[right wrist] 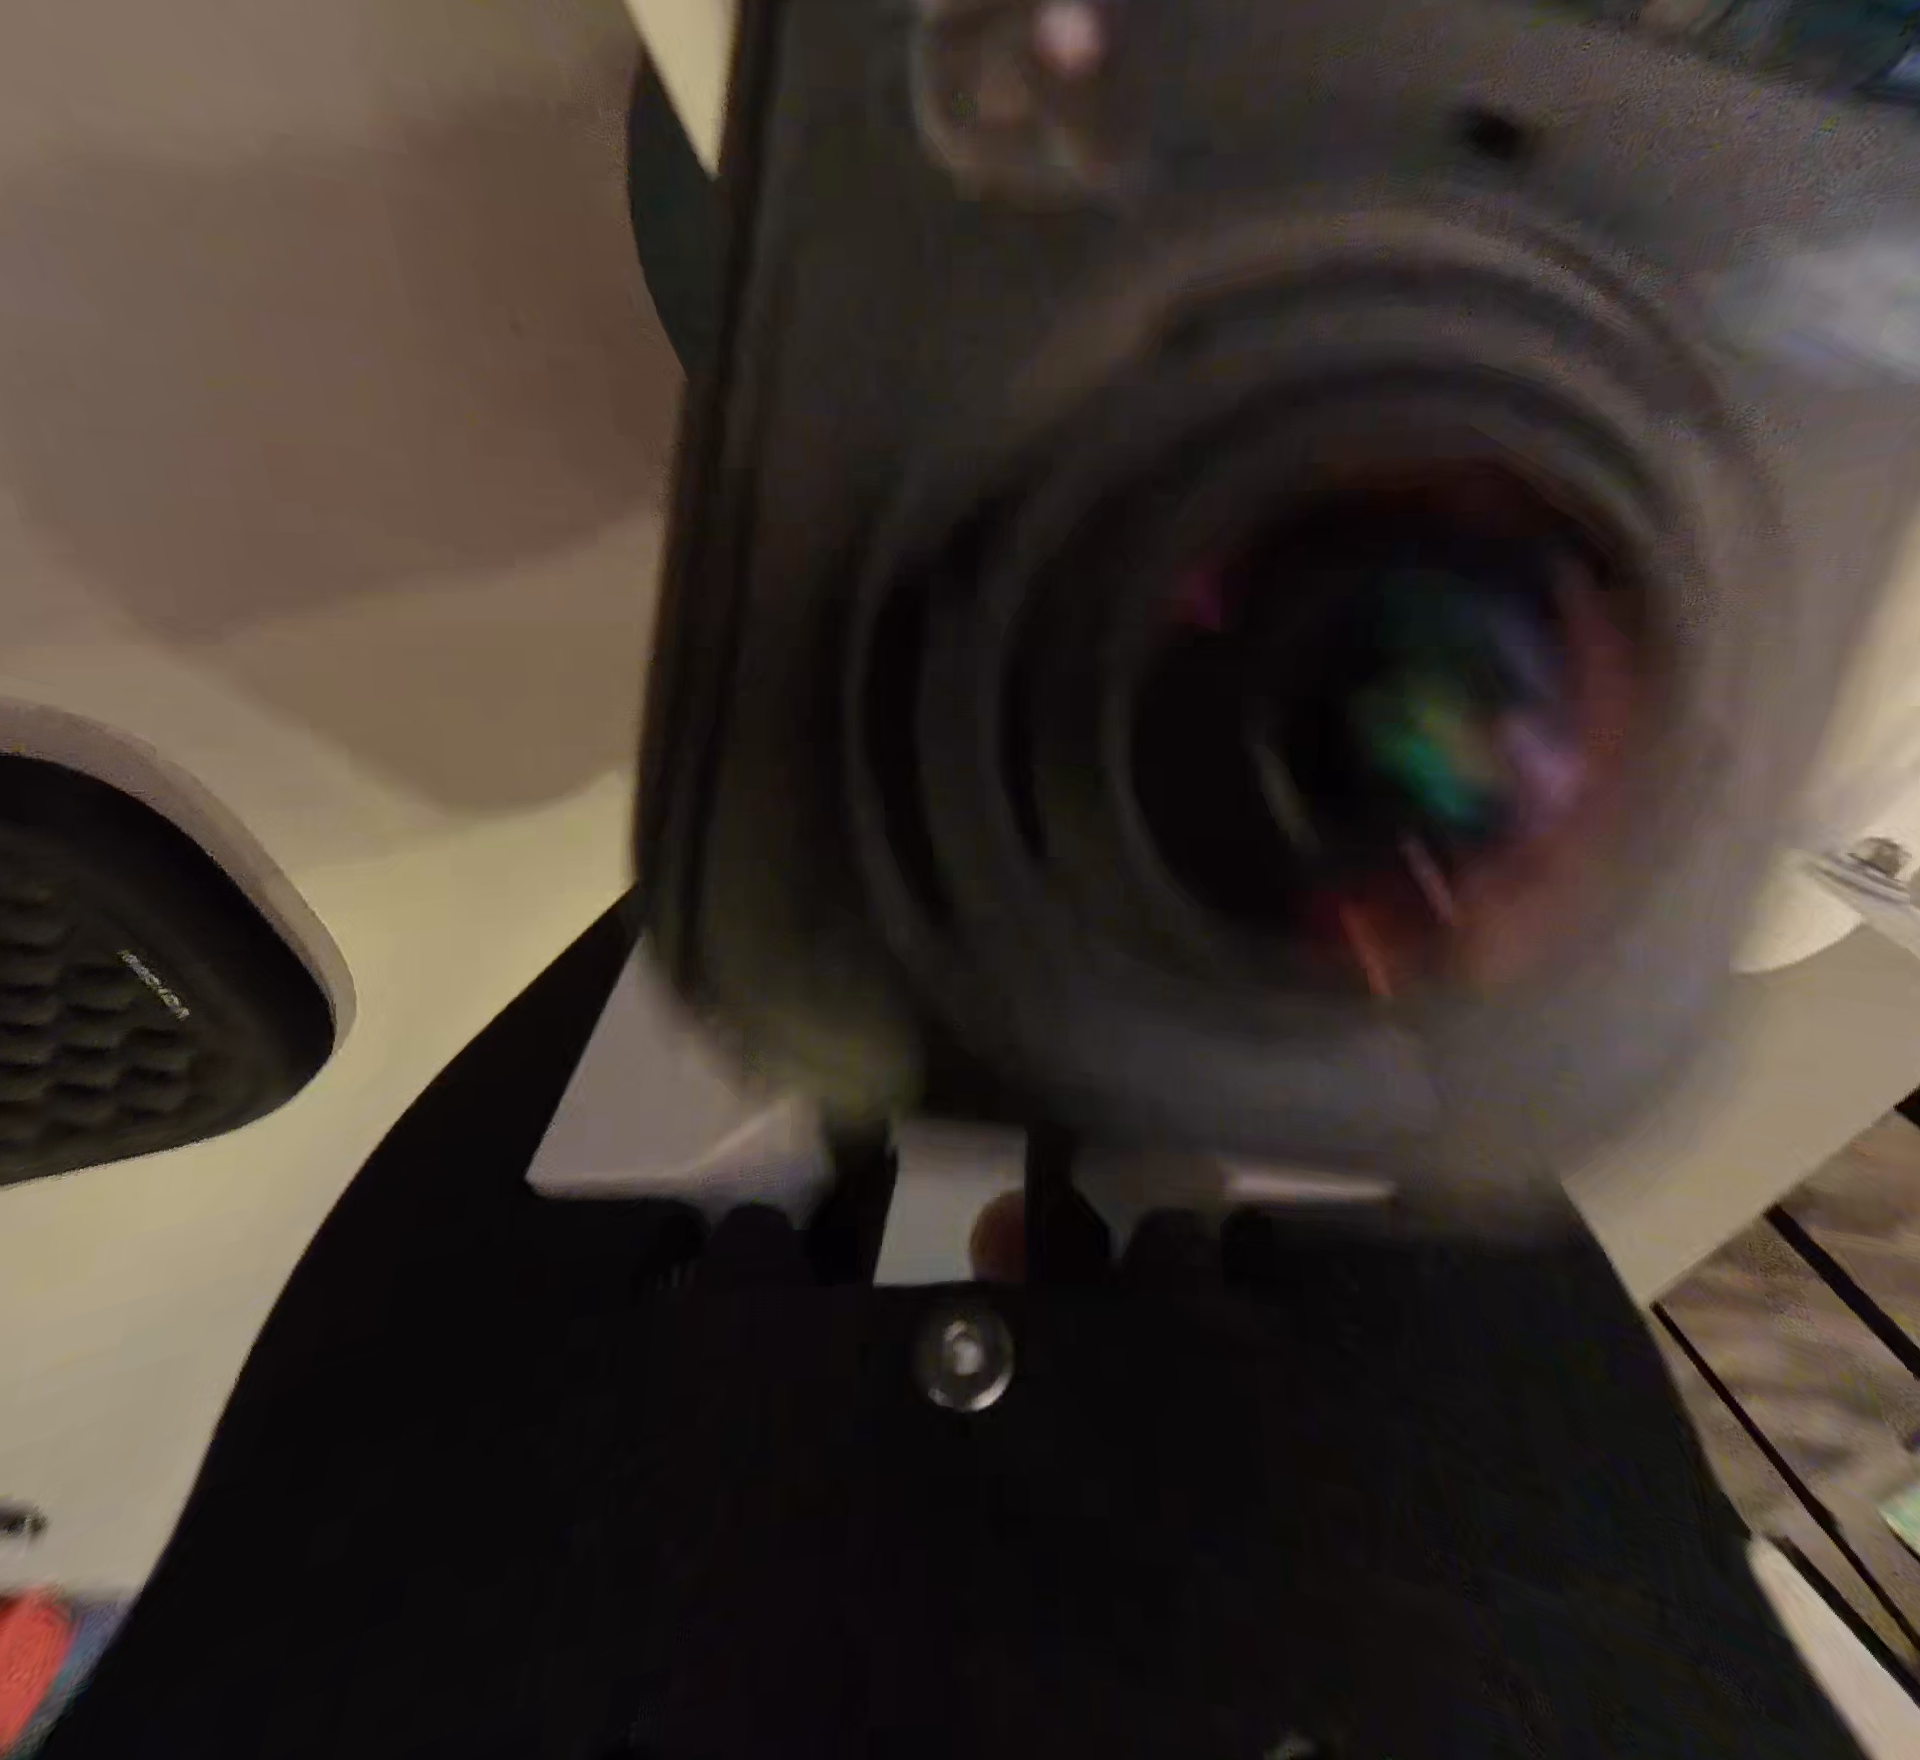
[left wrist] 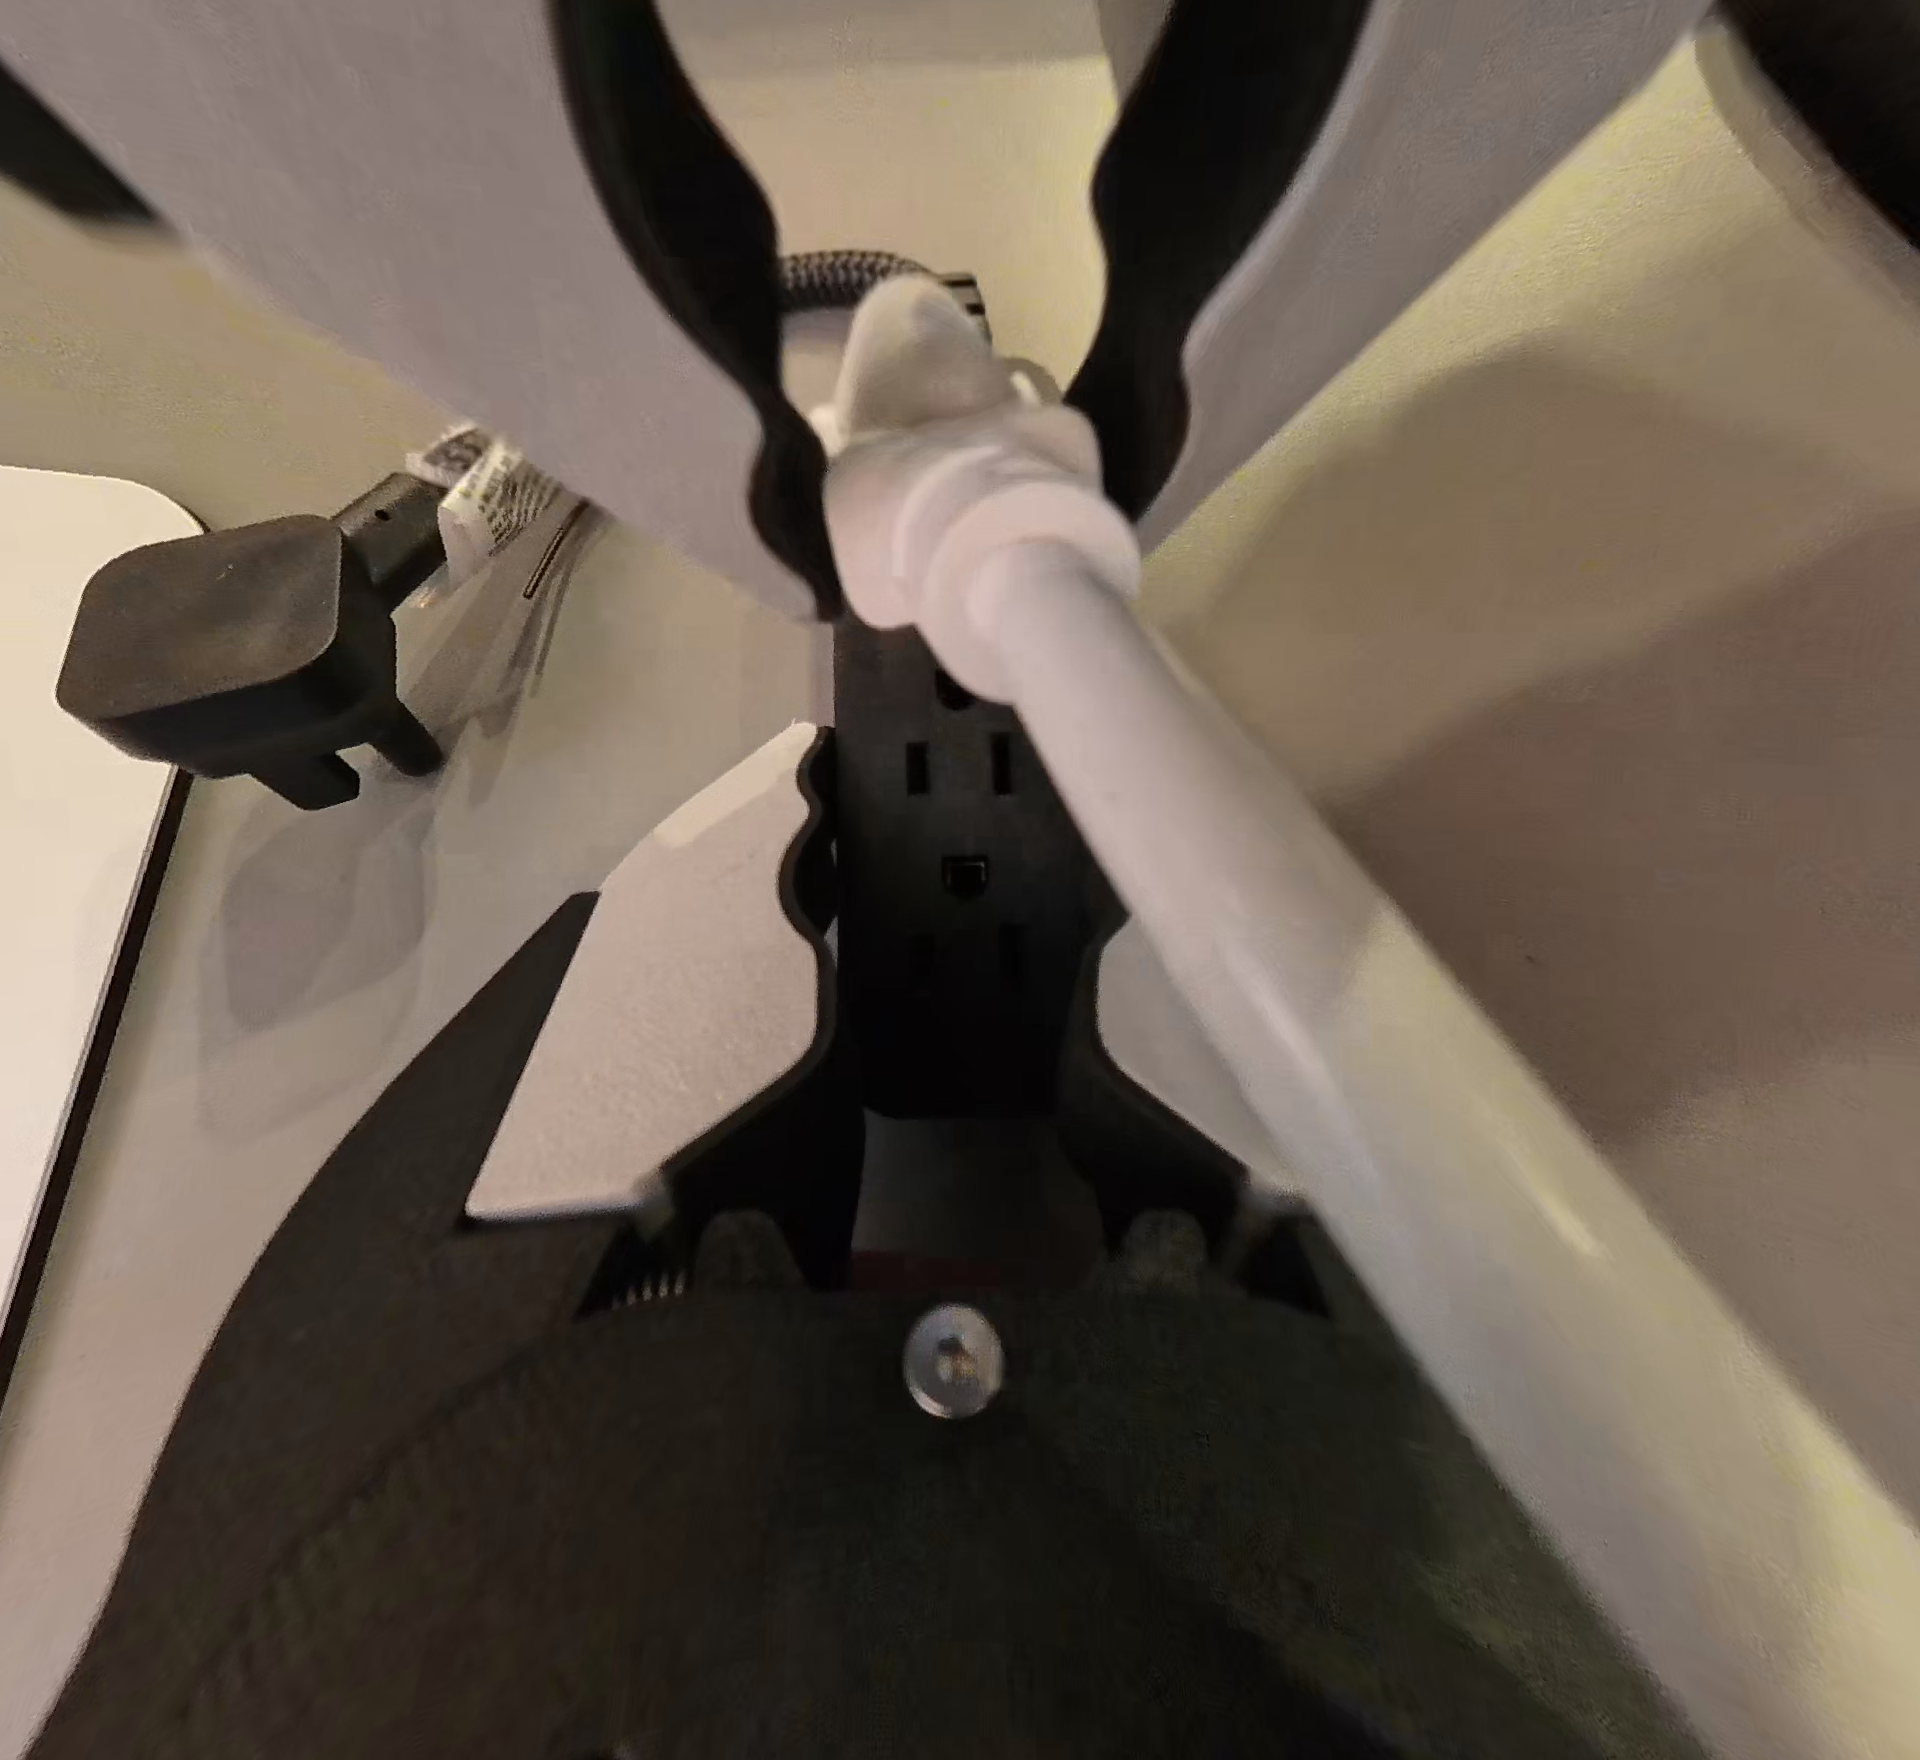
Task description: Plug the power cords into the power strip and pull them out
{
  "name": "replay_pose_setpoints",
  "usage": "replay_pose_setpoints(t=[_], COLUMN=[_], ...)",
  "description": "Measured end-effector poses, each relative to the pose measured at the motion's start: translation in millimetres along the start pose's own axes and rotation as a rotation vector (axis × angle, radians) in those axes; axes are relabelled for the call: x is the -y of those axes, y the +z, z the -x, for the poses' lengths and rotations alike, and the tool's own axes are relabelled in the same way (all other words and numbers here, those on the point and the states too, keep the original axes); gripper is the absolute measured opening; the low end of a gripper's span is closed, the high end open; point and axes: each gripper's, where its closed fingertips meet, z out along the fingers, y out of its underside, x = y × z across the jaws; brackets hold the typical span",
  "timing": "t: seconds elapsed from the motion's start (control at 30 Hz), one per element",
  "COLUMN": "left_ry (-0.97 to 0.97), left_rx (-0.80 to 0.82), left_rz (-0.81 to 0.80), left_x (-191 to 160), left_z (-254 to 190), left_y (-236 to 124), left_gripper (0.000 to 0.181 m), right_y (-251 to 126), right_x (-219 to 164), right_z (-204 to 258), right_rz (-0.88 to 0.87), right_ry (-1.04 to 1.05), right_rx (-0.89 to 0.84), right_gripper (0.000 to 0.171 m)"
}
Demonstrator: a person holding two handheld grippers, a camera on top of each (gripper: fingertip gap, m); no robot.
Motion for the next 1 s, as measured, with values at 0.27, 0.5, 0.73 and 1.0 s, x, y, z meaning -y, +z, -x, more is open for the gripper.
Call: replay_pose_setpoints(t=[0.27, 0.5, 0.73, 1.0], left_ry=[-0.009, -0.009, 0.029, 0.105], left_rx=[-0.017, -0.034, -0.023, -0.058], left_rz=[-0.001, -0.002, -0.181, -0.486], left_x=[-0.2, -0.9, 28.3, 84.1], left_z=[-0.6, -1.6, 1.6, -19.7], left_y=[-0.3, -1.7, -37.6, -81.2], left_gripper=[0.045, 0.044, 0.069, 0.053], right_y=[-45.9, -16.0, -15.3, -20.5], right_x=[21.4, 2.8, -3.6, 13.8], right_z=[4.1, 17.8, 17.9, 28.8], right_rz=[-0.568, -0.478, -0.464, -0.554], right_ry=[0.217, 0.233, 0.231, 0.224], right_rx=[-0.009, -0.061, -0.091, -0.008], right_gripper=[0.023, 0.023, 0.023, 0.023])
